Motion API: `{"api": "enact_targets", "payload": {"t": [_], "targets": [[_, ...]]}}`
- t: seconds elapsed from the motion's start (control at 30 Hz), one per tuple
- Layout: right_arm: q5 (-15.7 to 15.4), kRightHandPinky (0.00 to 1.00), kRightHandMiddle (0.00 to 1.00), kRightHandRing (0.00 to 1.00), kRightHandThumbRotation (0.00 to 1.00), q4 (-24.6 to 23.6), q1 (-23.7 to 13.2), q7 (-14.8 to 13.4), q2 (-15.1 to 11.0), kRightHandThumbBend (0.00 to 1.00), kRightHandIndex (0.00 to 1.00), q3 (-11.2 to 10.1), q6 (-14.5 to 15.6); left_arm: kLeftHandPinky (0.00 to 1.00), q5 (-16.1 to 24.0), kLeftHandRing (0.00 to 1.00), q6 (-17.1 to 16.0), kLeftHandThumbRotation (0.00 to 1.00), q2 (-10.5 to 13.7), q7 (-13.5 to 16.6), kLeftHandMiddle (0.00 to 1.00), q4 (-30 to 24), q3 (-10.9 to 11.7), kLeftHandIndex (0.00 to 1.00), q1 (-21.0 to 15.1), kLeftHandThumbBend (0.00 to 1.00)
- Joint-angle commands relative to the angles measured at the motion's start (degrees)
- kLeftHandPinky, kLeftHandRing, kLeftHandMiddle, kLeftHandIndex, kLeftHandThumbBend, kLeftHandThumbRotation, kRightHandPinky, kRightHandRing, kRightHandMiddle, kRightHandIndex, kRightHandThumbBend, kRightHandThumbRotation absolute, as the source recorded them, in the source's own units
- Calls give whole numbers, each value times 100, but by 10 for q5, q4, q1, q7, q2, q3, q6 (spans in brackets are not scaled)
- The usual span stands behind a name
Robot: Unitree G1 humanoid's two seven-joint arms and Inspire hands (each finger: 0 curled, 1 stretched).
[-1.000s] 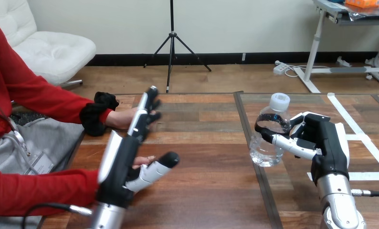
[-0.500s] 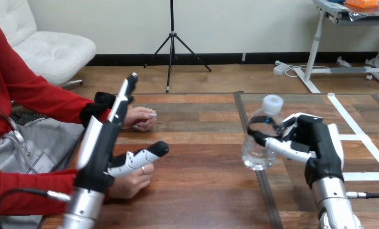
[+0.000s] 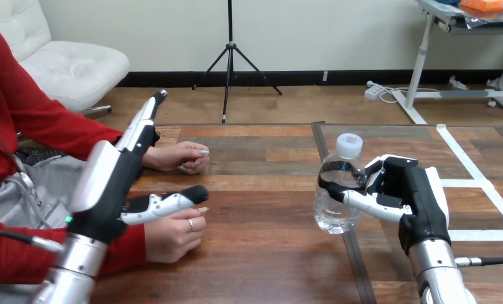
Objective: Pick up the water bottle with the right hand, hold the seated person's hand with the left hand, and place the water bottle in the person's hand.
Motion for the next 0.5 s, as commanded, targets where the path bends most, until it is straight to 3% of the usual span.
{"api": "enact_targets", "payload": {"t": [0.0, 0.17, 0.47], "targets": [[1, 3, 12, 7, 0, -60, -17, -3, 6, 52, 11, 5, 1, 90, 1, 99, 4, 80, 42, -14, 100, -21, -25, 100, -54, 100], [-2, 3, 12, 7, 0, -75, -10, 0, 7, 51, 11, 11, 7, 91, -26, 99, 19, 78, 73, -76, 100, -23, -38, 100, -63, 100], [-2, 3, 12, 7, 0, -89, -2, 4, 7, 51, 11, 17, 6, 88, -51, 98, 24, 72, 119, -147, 100, -26, -52, 100, -81, 100]]}}
